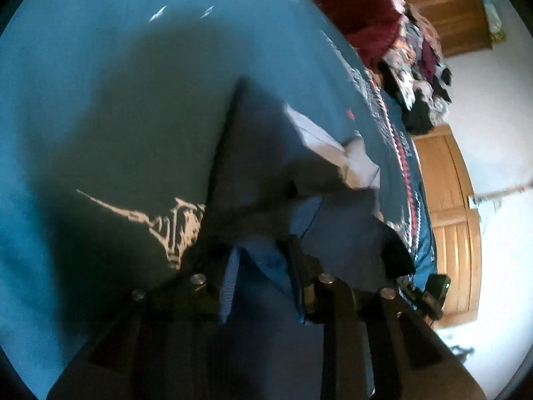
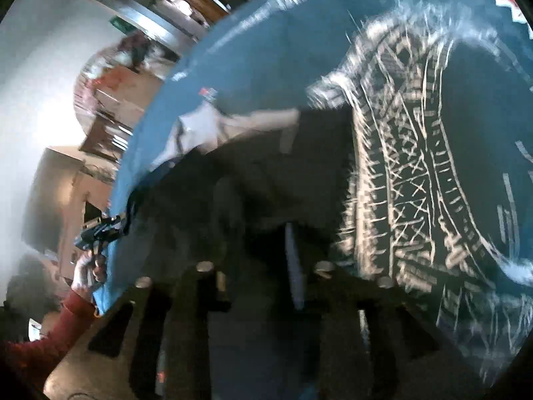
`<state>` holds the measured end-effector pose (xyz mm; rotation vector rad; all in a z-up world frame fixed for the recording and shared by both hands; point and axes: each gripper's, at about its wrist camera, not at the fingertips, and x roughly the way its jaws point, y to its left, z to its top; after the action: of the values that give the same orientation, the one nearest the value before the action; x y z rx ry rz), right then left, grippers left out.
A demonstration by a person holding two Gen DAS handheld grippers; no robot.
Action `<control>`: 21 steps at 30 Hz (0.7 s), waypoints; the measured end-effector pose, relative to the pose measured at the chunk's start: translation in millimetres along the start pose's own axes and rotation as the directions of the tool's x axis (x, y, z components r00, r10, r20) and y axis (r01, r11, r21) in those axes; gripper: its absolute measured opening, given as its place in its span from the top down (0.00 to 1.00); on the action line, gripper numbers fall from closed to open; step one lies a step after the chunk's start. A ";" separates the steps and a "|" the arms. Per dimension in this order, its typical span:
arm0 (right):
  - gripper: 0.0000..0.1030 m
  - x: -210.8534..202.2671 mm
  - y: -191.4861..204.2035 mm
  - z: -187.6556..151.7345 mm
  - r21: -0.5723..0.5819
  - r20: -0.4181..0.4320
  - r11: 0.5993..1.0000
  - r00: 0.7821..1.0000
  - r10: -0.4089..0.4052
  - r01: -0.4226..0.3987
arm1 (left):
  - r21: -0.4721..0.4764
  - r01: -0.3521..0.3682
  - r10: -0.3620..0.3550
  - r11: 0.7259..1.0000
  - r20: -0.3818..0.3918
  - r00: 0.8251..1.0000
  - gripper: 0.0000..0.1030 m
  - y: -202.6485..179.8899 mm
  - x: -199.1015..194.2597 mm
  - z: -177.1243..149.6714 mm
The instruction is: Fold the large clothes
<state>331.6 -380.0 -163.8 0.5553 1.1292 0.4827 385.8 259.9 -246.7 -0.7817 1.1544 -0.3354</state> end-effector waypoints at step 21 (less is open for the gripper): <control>0.65 41.3 -3.3 24.0 -0.127 0.110 0.970 0.974 -0.196 0.209 | 0.150 -0.062 0.024 0.987 0.245 0.969 0.19 -32.2 -40.4 -18.7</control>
<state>368.8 -361.1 -187.1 0.3346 1.0386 0.3497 357.7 255.1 -199.7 -0.6391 0.9020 -0.2815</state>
